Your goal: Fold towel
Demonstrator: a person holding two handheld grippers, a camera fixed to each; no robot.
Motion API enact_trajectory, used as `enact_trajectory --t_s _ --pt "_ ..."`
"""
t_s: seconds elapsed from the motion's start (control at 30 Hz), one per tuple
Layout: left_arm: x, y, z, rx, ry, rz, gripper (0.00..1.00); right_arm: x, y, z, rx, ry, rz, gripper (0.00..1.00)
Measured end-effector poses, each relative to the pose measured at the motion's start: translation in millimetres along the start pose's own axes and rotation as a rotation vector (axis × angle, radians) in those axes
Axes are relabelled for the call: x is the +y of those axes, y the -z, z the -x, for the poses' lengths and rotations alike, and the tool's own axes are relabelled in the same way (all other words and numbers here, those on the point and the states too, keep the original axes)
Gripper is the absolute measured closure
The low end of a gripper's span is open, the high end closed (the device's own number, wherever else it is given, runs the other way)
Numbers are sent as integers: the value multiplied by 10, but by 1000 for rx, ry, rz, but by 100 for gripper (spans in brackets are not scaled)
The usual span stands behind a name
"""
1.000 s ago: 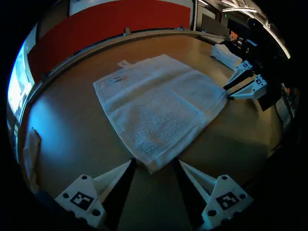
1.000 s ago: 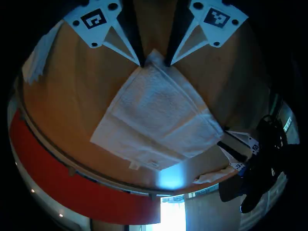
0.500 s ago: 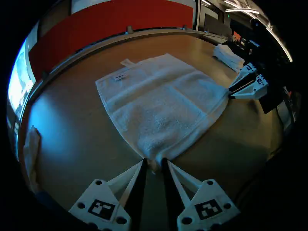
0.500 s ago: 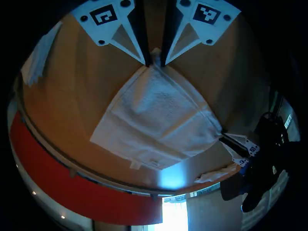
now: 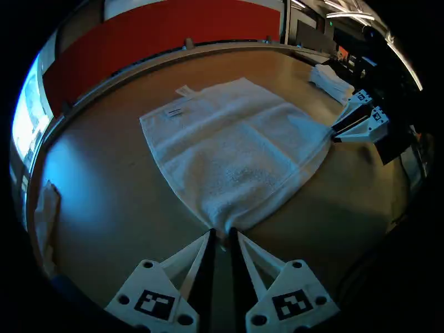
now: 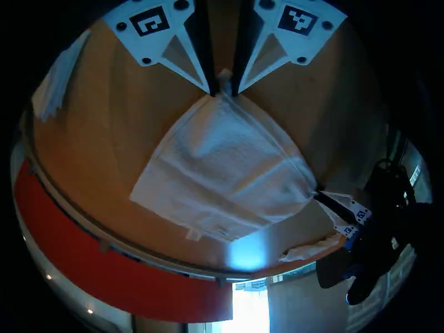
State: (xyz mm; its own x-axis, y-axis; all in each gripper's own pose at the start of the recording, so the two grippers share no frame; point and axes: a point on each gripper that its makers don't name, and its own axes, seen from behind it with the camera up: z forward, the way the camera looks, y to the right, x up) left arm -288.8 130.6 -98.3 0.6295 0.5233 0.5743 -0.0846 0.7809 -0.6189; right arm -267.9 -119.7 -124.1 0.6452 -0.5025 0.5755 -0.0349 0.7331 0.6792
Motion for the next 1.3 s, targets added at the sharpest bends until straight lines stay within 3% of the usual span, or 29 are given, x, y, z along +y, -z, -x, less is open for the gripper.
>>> enact_trajectory --t_s 0.37,0.67,1.07,1.3 --pt "-13 21 -15 -9 36 6 86 -3 23 -37 6 13 -4 80" --pt "-2 31 -29 -11 8 8 93 -19 28 -66 16 8 -11 82" --pt "-18 91 -61 -14 65 18 94 -3 83 -184 47 9 -9 84" --pt "-13 218 -174 -4 89 24 94 33 212 -321 67 26 10 84"
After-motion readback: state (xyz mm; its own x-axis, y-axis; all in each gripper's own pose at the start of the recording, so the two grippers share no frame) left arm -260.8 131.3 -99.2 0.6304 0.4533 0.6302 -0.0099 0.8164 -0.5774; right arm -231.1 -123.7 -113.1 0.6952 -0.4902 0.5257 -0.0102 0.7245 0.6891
